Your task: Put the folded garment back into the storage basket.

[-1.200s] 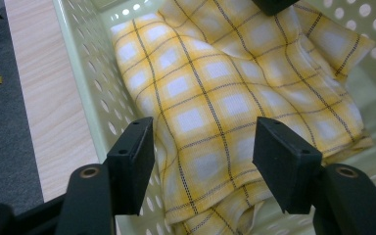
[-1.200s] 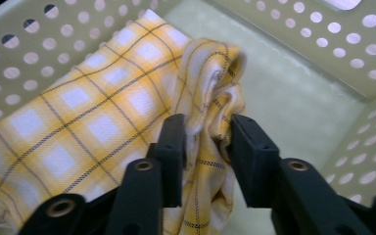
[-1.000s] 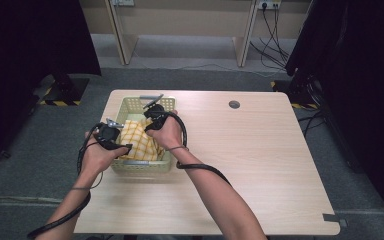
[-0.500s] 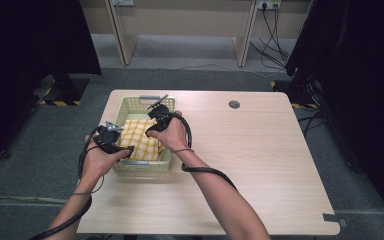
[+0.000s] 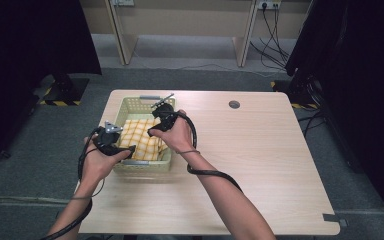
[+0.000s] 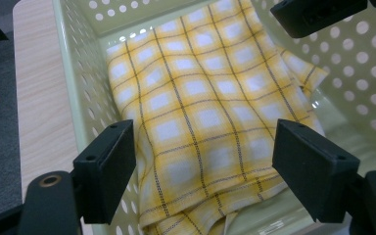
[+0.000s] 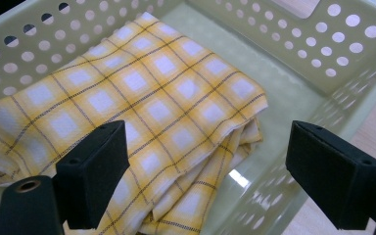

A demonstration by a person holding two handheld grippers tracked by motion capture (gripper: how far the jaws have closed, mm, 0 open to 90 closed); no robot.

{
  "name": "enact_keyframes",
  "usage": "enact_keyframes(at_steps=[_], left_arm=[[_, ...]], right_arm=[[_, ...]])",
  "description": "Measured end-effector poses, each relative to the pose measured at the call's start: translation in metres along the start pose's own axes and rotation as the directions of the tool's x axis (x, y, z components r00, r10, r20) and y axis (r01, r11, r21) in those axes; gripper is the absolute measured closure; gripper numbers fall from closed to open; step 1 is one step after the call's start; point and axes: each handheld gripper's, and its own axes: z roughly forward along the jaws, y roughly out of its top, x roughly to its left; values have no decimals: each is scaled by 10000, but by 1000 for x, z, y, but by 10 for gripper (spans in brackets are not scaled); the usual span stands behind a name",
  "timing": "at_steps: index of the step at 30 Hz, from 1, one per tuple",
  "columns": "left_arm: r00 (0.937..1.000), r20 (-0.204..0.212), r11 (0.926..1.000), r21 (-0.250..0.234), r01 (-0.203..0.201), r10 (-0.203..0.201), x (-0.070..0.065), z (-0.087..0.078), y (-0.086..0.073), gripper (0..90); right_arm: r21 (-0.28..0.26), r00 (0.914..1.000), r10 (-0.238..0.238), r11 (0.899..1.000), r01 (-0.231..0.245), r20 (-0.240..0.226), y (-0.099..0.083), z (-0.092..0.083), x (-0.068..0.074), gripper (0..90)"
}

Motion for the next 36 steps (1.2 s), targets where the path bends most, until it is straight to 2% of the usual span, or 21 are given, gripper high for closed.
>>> enact_keyframes(at_steps=[13, 36], left_arm=[[9998, 24, 9991, -396, 179, -178, -4, -8, -2, 234], [9995, 165, 9939, -1065, 269, -253, -16, -21, -7, 232]], right_arm=[[-326, 9999, -95, 9994, 91, -136, -7, -15, -2, 166], [-691, 9994, -70, 9976, 47, -339, -25, -41, -11, 162]])
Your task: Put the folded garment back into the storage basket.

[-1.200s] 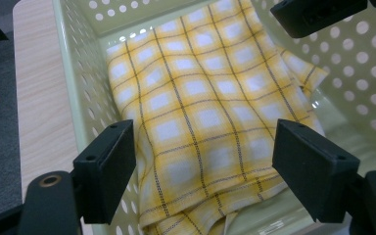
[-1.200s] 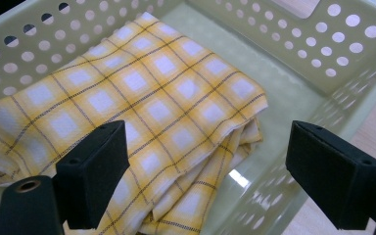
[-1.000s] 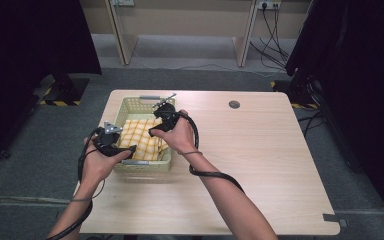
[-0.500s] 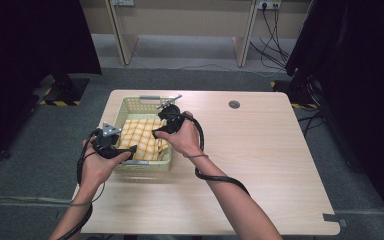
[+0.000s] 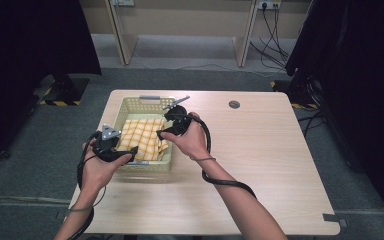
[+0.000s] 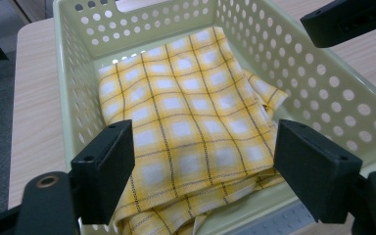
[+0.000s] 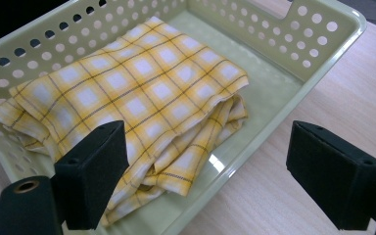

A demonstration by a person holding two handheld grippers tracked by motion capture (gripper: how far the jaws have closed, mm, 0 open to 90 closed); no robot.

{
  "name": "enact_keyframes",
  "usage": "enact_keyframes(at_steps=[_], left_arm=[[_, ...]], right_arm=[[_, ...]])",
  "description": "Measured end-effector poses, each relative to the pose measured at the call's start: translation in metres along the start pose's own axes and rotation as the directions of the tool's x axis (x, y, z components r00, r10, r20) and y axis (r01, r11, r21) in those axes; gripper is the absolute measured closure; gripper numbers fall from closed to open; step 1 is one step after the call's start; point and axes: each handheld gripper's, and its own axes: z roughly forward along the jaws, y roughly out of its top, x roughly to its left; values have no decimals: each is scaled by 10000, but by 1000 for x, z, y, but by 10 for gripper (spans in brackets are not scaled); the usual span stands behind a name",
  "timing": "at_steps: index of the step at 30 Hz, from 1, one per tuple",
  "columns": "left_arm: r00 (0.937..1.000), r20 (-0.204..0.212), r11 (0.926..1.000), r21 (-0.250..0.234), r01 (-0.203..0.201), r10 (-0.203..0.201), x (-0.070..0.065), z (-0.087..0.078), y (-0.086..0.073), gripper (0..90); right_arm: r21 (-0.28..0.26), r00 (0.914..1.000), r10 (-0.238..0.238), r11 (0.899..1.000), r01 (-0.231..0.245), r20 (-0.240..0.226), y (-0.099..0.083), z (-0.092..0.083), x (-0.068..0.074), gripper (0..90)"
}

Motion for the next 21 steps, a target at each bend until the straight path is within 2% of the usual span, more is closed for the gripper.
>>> enact_keyframes(at_steps=[21], left_arm=[[10000, 8, 9997, -229, 74, -73, -3, -8, -7, 232]], right_arm=[[-277, 10000, 82, 9996, -82, 5, -20, -19, -10, 158]])
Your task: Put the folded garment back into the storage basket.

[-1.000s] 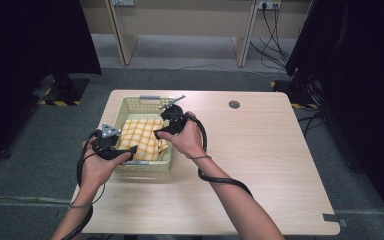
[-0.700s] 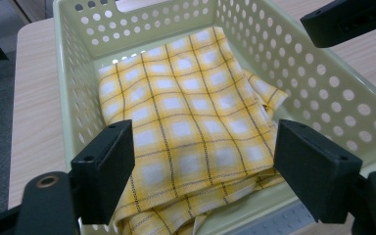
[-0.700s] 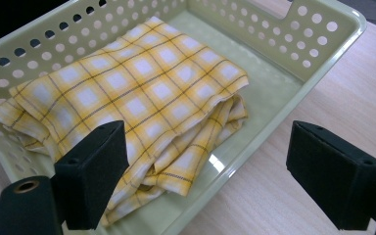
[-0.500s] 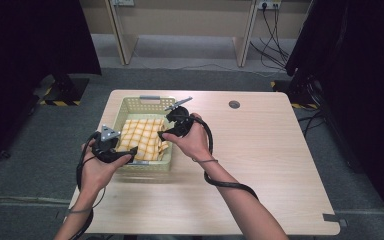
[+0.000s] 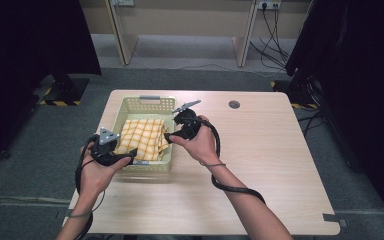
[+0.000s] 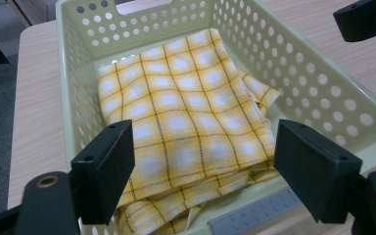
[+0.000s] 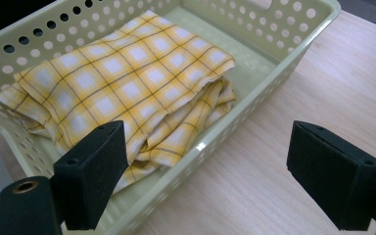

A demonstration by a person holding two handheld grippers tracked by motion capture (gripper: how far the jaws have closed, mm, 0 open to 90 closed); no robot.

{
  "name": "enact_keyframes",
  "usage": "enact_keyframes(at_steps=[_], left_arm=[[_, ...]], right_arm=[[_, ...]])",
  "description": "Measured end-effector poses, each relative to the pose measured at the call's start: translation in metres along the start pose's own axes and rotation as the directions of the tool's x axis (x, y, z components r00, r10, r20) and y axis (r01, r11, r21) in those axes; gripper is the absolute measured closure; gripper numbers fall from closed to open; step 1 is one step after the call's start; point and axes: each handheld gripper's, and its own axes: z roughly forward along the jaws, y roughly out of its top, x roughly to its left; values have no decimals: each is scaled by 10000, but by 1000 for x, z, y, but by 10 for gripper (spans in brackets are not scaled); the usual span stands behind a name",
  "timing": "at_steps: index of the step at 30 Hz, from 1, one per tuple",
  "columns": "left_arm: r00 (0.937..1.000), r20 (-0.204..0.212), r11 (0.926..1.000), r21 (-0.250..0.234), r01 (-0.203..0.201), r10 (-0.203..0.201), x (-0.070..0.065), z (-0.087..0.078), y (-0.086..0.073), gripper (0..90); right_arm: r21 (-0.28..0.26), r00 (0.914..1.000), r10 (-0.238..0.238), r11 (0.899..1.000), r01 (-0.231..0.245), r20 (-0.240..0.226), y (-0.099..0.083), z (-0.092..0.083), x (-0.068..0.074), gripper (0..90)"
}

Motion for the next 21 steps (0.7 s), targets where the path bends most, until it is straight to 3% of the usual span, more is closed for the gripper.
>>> enact_keyframes(at_steps=[21], left_arm=[[10000, 39, 10000, -7, 27, -27, -4, 0, -7, 232]], right_arm=[[-79, 9996, 261, 9996, -260, 138, -20, -14, -13, 156]])
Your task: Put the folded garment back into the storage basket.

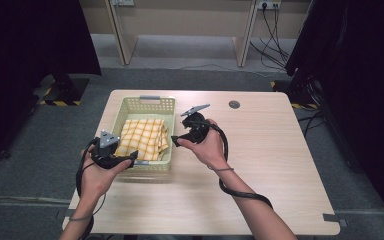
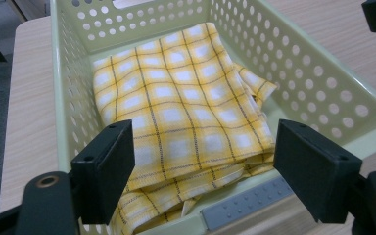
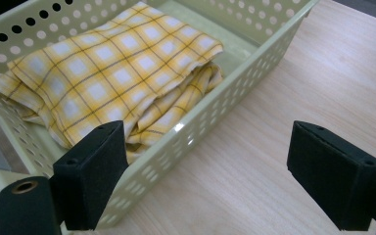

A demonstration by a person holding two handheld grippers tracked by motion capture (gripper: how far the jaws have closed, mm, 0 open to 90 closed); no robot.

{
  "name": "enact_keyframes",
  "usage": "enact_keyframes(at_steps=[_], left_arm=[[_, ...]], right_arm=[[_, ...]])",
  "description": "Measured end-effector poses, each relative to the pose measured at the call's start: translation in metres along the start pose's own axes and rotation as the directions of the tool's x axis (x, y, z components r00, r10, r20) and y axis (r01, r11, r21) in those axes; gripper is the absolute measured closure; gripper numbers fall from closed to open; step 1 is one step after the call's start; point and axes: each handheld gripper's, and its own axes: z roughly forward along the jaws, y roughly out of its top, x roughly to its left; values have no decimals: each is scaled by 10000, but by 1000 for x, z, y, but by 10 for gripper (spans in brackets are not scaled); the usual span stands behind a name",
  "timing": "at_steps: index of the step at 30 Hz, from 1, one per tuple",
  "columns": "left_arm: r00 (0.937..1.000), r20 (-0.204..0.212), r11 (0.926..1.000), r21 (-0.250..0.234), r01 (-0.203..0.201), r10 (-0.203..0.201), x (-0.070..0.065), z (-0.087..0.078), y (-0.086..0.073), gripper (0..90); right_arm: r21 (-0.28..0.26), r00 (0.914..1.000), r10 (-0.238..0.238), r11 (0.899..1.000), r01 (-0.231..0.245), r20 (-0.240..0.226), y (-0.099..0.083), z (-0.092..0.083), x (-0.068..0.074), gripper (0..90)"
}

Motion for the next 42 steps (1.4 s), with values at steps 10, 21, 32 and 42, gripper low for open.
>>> enact_keyframes(at_steps=[10, 21, 32, 42], left_arm=[[10000, -51, 9999, -139, 58, -59, -1, -4, -6, 233], [9998, -134, 9993, -360, 128, -133, 0, -12, -16, 233], [9994, -157, 9978, -596, 294, -304, 2, -20, -24, 233], [9984, -167, 9950, -854, 523, -539, 5, -25, -36, 232]], right_arm=[[20, 9999, 98, 10000, -98, 94, -10, -6, -7, 155], [52, 9990, 295, 9995, -297, 342, -30, -18, -23, 153], [13, 9966, 559, 9984, -560, 601, -48, -29, -37, 152], [-25, 9943, 763, 9971, -763, 748, -61, -37, -45, 151]])
